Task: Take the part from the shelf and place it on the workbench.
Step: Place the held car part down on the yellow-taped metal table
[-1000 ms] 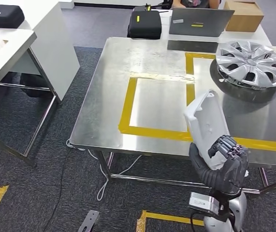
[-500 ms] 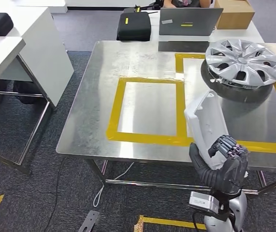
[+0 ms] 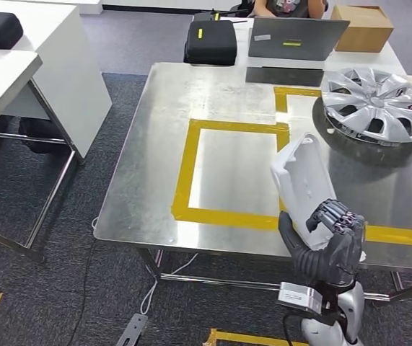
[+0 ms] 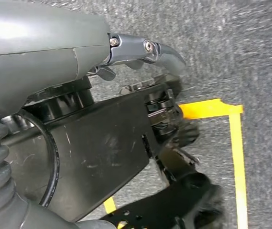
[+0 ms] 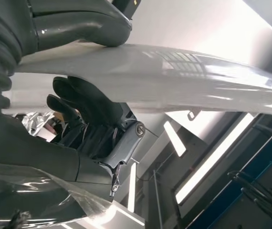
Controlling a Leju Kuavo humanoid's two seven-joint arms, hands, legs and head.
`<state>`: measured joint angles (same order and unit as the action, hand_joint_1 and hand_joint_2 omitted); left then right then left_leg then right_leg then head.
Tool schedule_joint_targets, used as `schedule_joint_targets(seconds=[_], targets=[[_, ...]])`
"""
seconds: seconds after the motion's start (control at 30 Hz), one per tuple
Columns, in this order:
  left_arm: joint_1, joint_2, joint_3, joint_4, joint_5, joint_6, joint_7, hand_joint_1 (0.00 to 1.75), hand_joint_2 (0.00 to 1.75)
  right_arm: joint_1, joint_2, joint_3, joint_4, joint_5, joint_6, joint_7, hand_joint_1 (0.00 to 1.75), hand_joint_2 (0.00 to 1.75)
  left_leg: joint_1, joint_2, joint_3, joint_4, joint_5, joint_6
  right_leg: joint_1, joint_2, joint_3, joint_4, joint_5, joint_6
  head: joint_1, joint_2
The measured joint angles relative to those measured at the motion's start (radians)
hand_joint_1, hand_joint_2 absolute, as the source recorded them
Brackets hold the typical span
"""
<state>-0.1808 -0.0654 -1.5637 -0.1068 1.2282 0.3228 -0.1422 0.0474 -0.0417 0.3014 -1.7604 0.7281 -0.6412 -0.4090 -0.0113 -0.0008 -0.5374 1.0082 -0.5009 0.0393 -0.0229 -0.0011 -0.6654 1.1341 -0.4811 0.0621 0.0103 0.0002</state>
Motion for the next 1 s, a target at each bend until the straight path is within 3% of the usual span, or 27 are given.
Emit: schedule_joint_targets(seconds=[0.07,0.17,0.23,0.33,0.37,0.4,0.43,0.5,0.53,0.57,0.73,0.8,0.87,0.9,0.93,1.0], targets=[[-0.002,-0.001,0.0,0.0,-0.001,-0.001,0.002,0.0,1.75,-0.009,-0.001,0.0,0.006,0.0,0.003,0.004,1.75,1.75,-0.003,0.0,0.004,0.006,-0.012,-0.01,0.003,-0.003,0.04,-0.085,0.023,-0.014,-0.002,0.0],[-0.005,-0.002,0.0,0.0,-0.003,-0.002,0.005,0.0,1.75,-0.016,-0.003,-0.001,0.013,-0.003,0.005,0.008,1.75,1.75,-0.004,0.002,0.004,0.008,-0.021,-0.023,0.005,0.0,0.054,-0.102,0.008,-0.036,-0.006,0.0],[-0.007,-0.001,0.0,0.0,-0.004,-0.002,0.005,0.0,1.75,-0.02,-0.003,-0.001,0.016,-0.003,0.005,0.009,1.75,1.75,-0.001,0.002,-0.011,0.049,-0.044,-0.036,0.0,0.0,0.066,-0.108,0.003,-0.047,-0.009,0.0],[-0.006,0.0,0.0,0.0,-0.004,-0.002,0.005,0.0,1.75,-0.025,-0.003,-0.001,0.02,-0.003,0.006,0.008,1.75,1.75,0.009,0.002,-0.113,0.239,-0.114,-0.053,-0.003,-0.001,0.085,-0.111,-0.011,-0.057,-0.011,0.0],[-0.005,0.0,0.0,0.0,-0.004,-0.002,0.005,0.0,1.75,-0.025,-0.003,-0.001,0.022,-0.003,0.006,0.008,1.75,1.75,0.012,0.002,-0.147,0.288,-0.122,-0.056,-0.003,0.0,0.091,-0.111,-0.017,-0.056,-0.012,0.0],[-0.005,0.0,0.0,0.0,-0.004,-0.002,0.005,0.0,1.75,-0.025,-0.003,-0.001,0.025,-0.003,0.006,0.008,1.75,1.75,0.014,0.002,-0.165,0.304,-0.107,-0.057,-0.003,0.002,0.099,-0.111,-0.023,-0.055,-0.011,0.0],[-0.005,0.0,0.0,0.0,-0.004,-0.002,0.005,0.0,1.75,-0.025,-0.003,-0.001,0.026,-0.003,0.006,0.008,1.75,1.75,0.016,0.002,-0.164,0.278,-0.071,-0.056,-0.004,0.003,0.109,-0.111,-0.029,-0.053,-0.012,0.0],[-0.004,0.001,0.0,0.0,-0.004,-0.002,0.005,0.0,1.75,-0.026,-0.003,-0.001,0.029,-0.004,0.006,0.008,1.75,1.75,0.017,0.001,-0.123,0.155,0.022,-0.052,-0.005,0.006,0.127,-0.112,-0.044,-0.046,-0.011,0.0],[-0.004,0.001,0.0,0.0,-0.004,-0.002,0.005,0.0,1.75,-0.028,-0.003,-0.001,0.029,-0.004,0.007,0.009,1.75,1.75,0.015,0.0,-0.102,0.099,0.05,-0.049,-0.005,0.007,0.133,-0.112,-0.051,-0.04,-0.011,0.0],[-0.005,0.001,0.0,0.0,-0.004,-0.002,0.006,0.0,1.75,-0.029,-0.003,-0.001,0.031,-0.005,0.008,0.01,1.75,1.75,0.012,-0.001,-0.088,0.06,0.058,-0.045,-0.004,0.008,0.135,-0.112,-0.055,-0.034,-0.012,0.0],[-0.004,0.001,-0.001,0.0,-0.014,-0.002,0.007,0.0,1.75,-0.042,-0.004,-0.001,0.039,-0.014,0.024,0.017,1.75,1.75,0.011,-0.002,-0.057,0.013,0.038,-0.021,-0.006,0.006,0.13,-0.102,-0.075,-0.003,-0.012,0.0],[-0.008,0.0,-0.001,0.0,-0.02,-0.003,0.007,0.0,1.75,-0.055,-0.005,-0.001,0.046,-0.018,0.036,0.021,1.75,1.75,0.011,-0.001,-0.041,0.004,0.032,-0.009,-0.005,0.005,0.075,0.0,-0.114,0.0,-0.009,0.0],[-0.009,-0.001,-0.001,0.0,-0.024,-0.005,0.008,0.0,1.75,-0.061,-0.006,-0.001,0.058,-0.021,0.048,0.025,1.75,1.75,0.007,-0.001,-0.031,0.004,0.022,0.0,-0.004,0.005,-0.014,0.133,-0.145,0.001,-0.008,0.0],[-0.009,-0.001,-0.001,0.0,-0.027,-0.005,0.009,0.0,1.75,-0.063,-0.006,-0.001,0.064,-0.023,0.053,0.028,1.75,1.75,0.005,-0.002,-0.025,0.004,0.015,0.002,-0.003,0.005,-0.044,0.163,-0.135,0.001,-0.008,0.0],[-0.009,-0.001,-0.001,0.0,-0.029,-0.006,0.01,0.0,1.75,-0.065,-0.007,-0.001,0.07,-0.025,0.058,0.029,1.75,1.75,0.004,-0.004,-0.016,0.004,0.008,0.002,-0.003,0.005,-0.055,0.153,-0.104,0.0,-0.008,0.0],[-0.009,-0.002,-0.001,0.0,-0.033,-0.007,0.012,0.0,1.75,-0.074,-0.008,-0.002,0.082,-0.027,0.07,0.034,1.75,1.75,0.003,-0.006,0.008,0.004,-0.009,-0.001,-0.002,0.004,-0.022,0.039,-0.008,-0.006,-0.008,0.0]])
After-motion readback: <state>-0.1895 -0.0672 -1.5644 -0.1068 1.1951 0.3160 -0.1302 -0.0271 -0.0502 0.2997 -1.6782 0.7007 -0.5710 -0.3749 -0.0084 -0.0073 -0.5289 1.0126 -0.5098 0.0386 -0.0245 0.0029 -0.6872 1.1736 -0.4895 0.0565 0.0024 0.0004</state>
